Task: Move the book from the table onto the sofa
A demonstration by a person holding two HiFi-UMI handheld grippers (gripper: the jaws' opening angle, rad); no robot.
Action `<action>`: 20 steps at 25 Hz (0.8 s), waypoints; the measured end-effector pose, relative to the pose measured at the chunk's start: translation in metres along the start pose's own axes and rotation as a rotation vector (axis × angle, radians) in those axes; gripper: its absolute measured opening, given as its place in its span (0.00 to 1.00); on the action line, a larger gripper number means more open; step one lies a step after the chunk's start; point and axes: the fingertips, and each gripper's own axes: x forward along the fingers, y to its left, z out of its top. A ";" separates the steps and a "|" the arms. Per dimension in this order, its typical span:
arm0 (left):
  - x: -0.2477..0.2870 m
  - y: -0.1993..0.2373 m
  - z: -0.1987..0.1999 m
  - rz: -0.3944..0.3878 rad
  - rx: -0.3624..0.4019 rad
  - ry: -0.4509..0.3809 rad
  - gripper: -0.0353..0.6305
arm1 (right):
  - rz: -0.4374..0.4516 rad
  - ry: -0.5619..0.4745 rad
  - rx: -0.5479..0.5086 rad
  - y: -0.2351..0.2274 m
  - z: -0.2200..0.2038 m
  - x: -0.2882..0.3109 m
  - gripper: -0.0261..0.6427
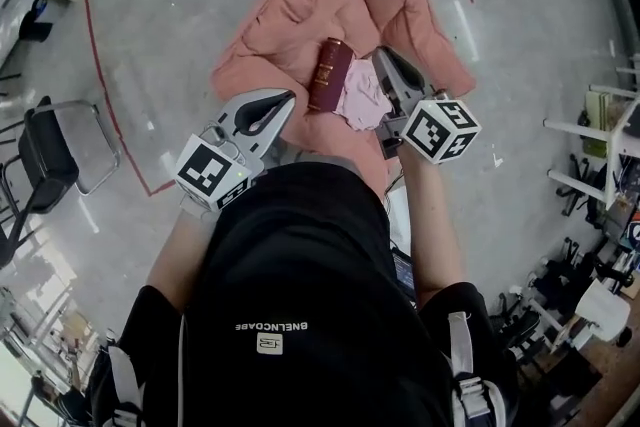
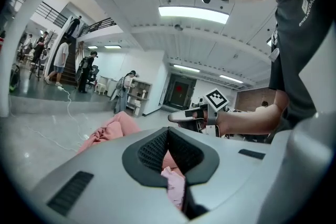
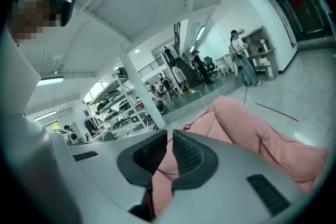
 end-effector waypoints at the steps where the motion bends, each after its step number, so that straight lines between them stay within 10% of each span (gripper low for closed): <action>1: 0.006 -0.002 0.003 -0.022 0.008 0.001 0.07 | -0.015 -0.017 -0.018 0.001 0.004 -0.008 0.12; 20: 0.083 -0.077 0.044 -0.365 0.133 0.029 0.07 | -0.272 -0.224 -0.289 0.039 0.019 -0.147 0.12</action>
